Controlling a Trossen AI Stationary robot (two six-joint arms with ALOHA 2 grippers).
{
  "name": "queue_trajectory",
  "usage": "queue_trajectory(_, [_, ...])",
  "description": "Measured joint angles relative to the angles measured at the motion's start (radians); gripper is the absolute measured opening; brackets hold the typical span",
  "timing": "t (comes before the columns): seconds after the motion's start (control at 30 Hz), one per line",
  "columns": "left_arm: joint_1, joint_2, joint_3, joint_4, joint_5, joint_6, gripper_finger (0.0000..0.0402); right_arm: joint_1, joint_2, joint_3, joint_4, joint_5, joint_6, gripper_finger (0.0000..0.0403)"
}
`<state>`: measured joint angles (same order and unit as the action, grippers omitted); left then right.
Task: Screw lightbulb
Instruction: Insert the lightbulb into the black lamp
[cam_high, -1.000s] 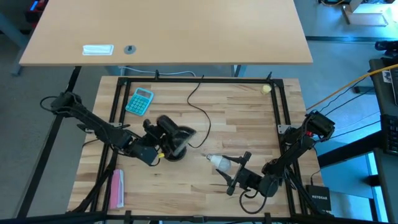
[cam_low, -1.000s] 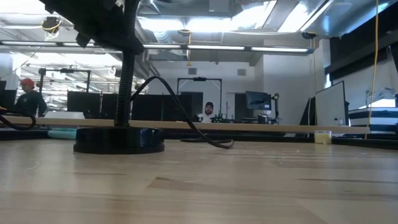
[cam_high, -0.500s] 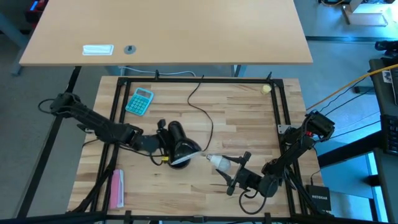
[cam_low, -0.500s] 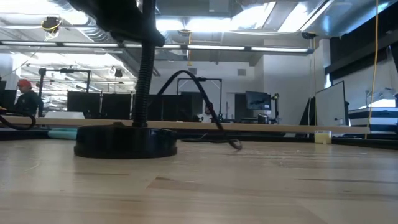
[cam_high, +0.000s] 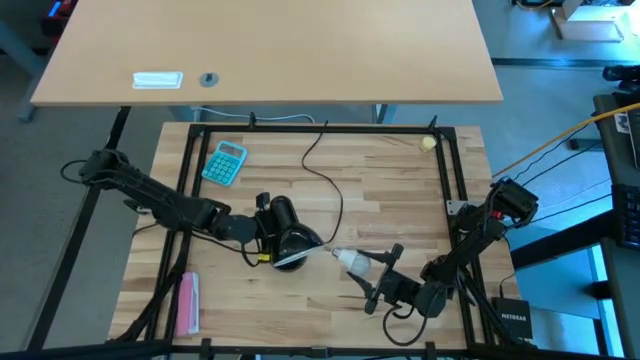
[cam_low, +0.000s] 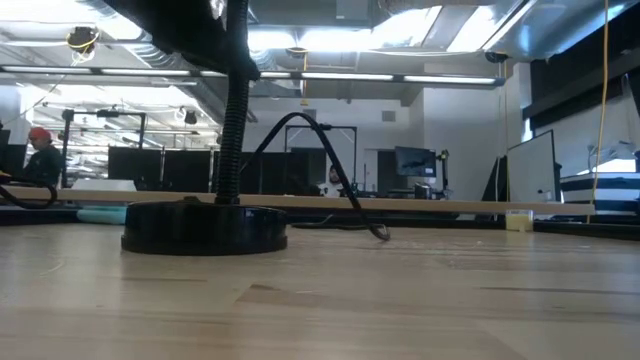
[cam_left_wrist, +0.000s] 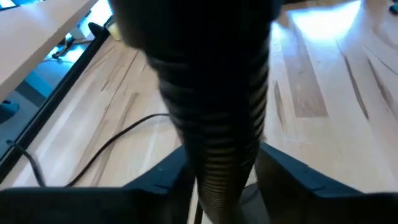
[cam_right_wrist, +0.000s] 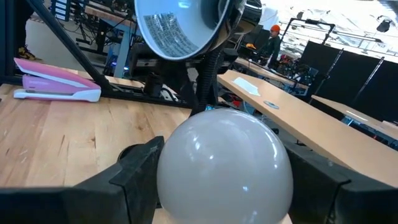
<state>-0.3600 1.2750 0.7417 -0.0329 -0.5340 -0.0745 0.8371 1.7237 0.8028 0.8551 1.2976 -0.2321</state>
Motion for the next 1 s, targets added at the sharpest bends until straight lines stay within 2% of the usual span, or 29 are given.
queue_trajectory(0.1, [-0.001,-0.025,0.045,-0.13,0.02,-0.035,0.0191,0.0,0.0,0.0,0.0,0.0,0.0,0.0266])
queue_trajectory(0.23, [0.0,-0.08,0.145,-0.385,0.129,-0.115,0.0243,0.0,0.0,0.0,0.0,0.0,0.0,0.0266])
queue_trajectory(0.37, [-0.001,-0.134,0.252,-0.666,0.159,-0.201,0.0273,0.0,0.0,0.0,0.001,0.001,0.0,0.0266])
queue_trajectory(0.43, [-0.001,-0.164,0.29,-0.732,0.156,-0.196,0.028,0.0,0.0,0.0,0.007,0.003,0.003,0.0266])
queue_trajectory(0.6, [0.002,-0.23,0.303,-0.736,0.15,-0.124,0.0282,0.0,0.0,0.0,0.01,0.004,0.019,0.0266])
queue_trajectory(0.83, [0.002,-0.245,0.297,-0.715,0.149,-0.247,0.0282,0.0,0.0,0.015,0.01,0.071,0.022,0.0266])
queue_trajectory(1.0, [0.002,-0.211,0.297,-0.719,0.051,-0.258,0.0282,-0.001,0.0,0.03,0.009,0.08,0.013,0.0266])
